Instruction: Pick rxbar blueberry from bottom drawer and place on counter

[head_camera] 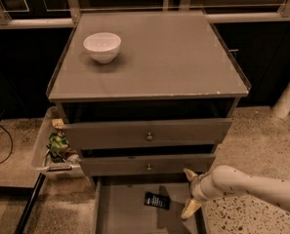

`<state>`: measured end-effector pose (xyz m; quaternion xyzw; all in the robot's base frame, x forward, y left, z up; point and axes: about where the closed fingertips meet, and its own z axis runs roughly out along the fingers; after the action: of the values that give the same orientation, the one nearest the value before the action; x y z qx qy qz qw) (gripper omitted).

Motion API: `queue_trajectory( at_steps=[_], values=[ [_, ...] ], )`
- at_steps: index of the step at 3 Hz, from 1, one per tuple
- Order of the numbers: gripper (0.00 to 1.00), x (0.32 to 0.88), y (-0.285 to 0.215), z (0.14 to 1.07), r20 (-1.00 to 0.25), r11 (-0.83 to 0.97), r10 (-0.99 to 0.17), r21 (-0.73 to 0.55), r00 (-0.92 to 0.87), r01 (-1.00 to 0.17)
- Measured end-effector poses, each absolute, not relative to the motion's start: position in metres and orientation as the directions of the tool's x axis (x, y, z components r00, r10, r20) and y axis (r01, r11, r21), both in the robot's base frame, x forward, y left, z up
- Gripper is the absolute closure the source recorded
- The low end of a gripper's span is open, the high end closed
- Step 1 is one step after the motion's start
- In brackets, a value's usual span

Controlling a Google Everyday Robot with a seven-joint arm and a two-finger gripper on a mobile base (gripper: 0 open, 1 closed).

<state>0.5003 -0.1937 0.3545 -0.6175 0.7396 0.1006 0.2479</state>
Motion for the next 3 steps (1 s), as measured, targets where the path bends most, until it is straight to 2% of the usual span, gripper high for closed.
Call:
queue_trajectory(
  at_steps=[2, 3],
  values=[
    [0.0, 0.497, -0.171, 0.303, -0.65, 0.194, -0.748, -0.021, -0.134, -0.981],
    [0.0, 0.499, -0.149, 0.239, -0.718, 0.161, -0.682, 0.039, -0.14, -0.986]
  ],
)
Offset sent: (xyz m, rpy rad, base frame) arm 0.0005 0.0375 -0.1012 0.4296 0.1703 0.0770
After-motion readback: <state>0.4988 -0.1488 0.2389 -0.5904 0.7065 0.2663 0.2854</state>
